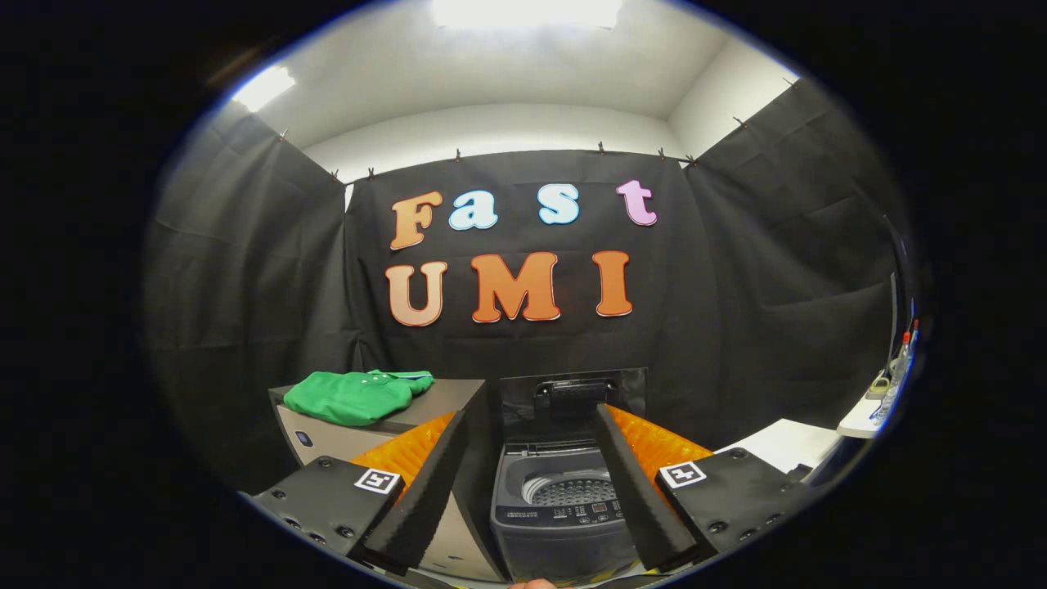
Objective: Put the clothes into the washing machine and then close the washing machine lid.
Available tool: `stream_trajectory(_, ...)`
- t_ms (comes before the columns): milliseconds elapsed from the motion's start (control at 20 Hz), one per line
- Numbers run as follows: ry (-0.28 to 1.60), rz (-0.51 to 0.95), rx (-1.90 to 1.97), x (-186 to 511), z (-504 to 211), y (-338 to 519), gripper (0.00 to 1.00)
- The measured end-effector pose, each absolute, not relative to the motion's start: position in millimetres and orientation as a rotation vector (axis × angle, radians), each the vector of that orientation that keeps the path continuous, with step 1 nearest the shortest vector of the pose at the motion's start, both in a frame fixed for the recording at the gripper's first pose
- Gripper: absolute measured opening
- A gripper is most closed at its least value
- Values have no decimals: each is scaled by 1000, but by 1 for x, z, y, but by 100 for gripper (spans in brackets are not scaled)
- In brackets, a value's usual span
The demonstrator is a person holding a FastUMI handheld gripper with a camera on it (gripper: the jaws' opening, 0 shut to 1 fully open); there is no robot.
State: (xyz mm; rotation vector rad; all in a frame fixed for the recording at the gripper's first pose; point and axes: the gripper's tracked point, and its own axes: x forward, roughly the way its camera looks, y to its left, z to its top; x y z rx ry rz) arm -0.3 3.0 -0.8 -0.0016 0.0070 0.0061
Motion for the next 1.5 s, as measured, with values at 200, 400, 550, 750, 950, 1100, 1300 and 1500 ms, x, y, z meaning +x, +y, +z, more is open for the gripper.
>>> stream_trajectory(200,7,8,-2,0,0,4,99)
stream_trajectory(400,10,8,-1,0,-1,4,99)
stream_trajectory(550,13,10,-2,0,-1,6,99)
stream_trajectory(750,23,13,9,2,-2,10,99)
stream_trajectory(950,43,38,37,13,0,23,99)
stream_trajectory(1100,66,58,76,24,6,33,99)
stream_trajectory(1300,63,67,91,42,23,54,99)
stream_trajectory(1500,94,123,101,70,40,105,98)
